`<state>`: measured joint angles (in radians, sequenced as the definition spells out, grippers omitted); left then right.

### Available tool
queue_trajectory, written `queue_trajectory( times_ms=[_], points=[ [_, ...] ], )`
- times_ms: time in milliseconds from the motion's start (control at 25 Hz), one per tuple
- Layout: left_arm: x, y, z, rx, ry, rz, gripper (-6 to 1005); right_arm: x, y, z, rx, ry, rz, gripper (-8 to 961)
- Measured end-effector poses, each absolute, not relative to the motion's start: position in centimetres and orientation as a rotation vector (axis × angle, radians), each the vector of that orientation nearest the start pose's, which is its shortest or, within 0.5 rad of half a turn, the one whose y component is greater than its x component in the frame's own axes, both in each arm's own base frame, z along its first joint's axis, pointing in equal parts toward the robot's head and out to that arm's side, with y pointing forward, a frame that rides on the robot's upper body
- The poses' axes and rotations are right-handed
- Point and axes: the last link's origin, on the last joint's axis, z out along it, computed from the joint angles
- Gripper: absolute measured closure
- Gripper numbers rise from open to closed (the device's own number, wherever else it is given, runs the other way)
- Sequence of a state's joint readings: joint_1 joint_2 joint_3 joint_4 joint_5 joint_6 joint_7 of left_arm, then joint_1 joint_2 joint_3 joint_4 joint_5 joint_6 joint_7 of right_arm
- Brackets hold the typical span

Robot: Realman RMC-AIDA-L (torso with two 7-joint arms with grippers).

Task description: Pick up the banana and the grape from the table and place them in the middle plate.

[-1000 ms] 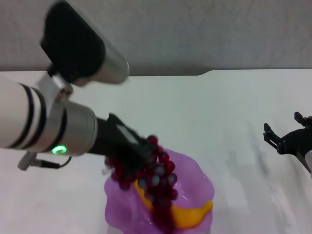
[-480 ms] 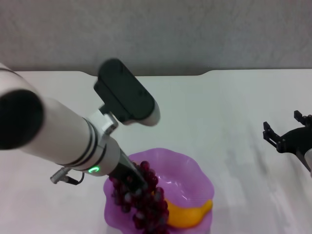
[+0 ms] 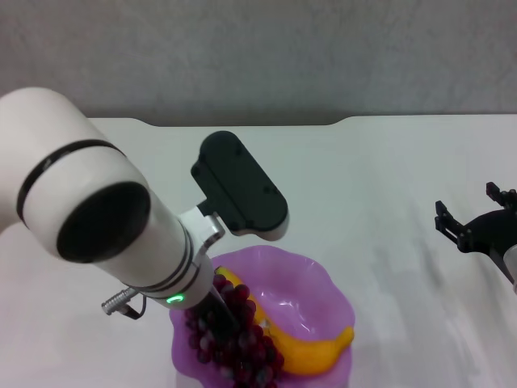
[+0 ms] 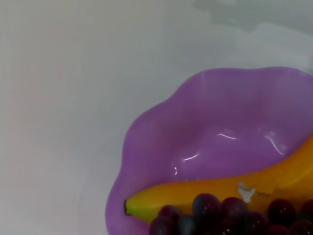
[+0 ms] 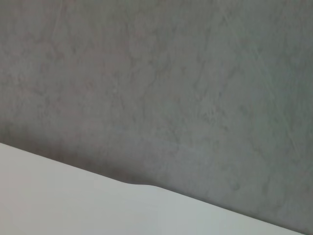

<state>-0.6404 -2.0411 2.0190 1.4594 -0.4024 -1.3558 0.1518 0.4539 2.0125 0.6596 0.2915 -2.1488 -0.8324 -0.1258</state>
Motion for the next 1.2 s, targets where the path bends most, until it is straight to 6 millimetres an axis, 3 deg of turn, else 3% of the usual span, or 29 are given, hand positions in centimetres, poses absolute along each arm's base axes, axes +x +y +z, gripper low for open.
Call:
queue_trajectory(
  times_ms=[120,360,600,760,880,1040,1200],
  points=[
    [-12.9,31.9,-8.0,-2.529,-0.52,0.68,929,34.2,34.3,-4.1,-1.819,0.498,0.321,65],
    [-11.7,31.6,-7.3,-2.541,-0.496,0.604,755,34.2,34.3,-4.1,-1.82,0.498,0.317,65],
    [-10.0,32.0,-3.9,-2.503,-0.507,0.359,471,34.3,34.3,-4.1,-1.82,0.499,0.316,64],
    [-10.1,32.4,-1.3,-2.444,-0.534,0.198,309,34.2,34.3,-4.1,-1.821,0.5,0.319,64],
    [-10.7,33.2,0.3,-2.359,-0.568,0.052,105,34.2,34.2,-4.2,-1.822,0.501,0.32,64],
    [-12.8,34.3,1.8,-2.192,-0.56,-0.181,105,34.2,34.2,-4.2,-1.823,0.502,0.321,65],
    [-15.9,34.6,0.5,-2.035,-0.49,-0.388,105,34.4,34.1,-4.1,-1.818,0.508,0.317,64]
  ],
)
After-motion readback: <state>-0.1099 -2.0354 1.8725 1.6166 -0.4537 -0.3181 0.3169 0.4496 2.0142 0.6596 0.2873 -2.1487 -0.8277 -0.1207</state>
